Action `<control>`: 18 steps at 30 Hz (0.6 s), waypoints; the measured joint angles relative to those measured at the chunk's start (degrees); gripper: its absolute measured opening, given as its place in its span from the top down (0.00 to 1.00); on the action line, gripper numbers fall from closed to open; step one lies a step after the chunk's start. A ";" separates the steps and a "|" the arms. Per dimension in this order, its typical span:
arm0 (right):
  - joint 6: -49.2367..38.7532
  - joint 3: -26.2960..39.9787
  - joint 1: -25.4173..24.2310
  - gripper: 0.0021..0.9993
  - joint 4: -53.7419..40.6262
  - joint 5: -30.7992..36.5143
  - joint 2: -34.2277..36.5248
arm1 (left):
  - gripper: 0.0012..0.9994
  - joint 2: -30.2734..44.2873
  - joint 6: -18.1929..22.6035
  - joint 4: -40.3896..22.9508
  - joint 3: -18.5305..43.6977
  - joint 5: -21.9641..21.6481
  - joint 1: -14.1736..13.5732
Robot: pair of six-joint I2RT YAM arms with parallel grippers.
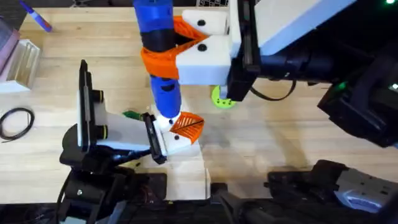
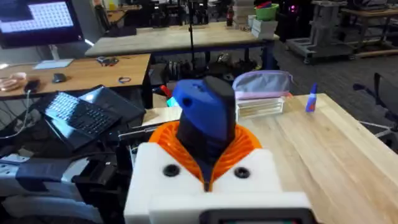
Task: Pick up the gripper from the table and insert it into the empty holder that is missing its gripper. Then pick up a screw, insert it into the mounting hole, and use the screwdriver to tighten it. Finally, clean up the table by picking up the vegetable and placing it into the bucket.
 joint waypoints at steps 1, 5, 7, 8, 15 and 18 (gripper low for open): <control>0.00 0.00 0.00 0.98 0.13 0.00 0.13 | 0.99 0.02 0.00 0.01 0.00 0.00 0.00; 0.02 0.00 0.00 0.98 0.32 0.00 1.30 | 0.99 0.00 -0.02 0.01 0.00 0.00 0.00; 0.00 0.00 0.00 0.98 0.34 0.02 1.70 | 0.99 0.00 -0.02 -0.01 0.00 0.00 0.00; 0.02 0.00 0.00 0.98 0.31 0.02 1.75 | 0.99 0.00 0.00 0.01 0.00 0.00 0.00; 0.04 0.00 0.00 0.98 0.36 0.00 1.73 | 0.99 0.00 0.00 0.01 0.00 0.00 0.00; 0.07 0.00 0.00 0.98 0.49 0.00 1.73 | 0.99 0.00 0.00 -0.01 0.00 0.00 0.00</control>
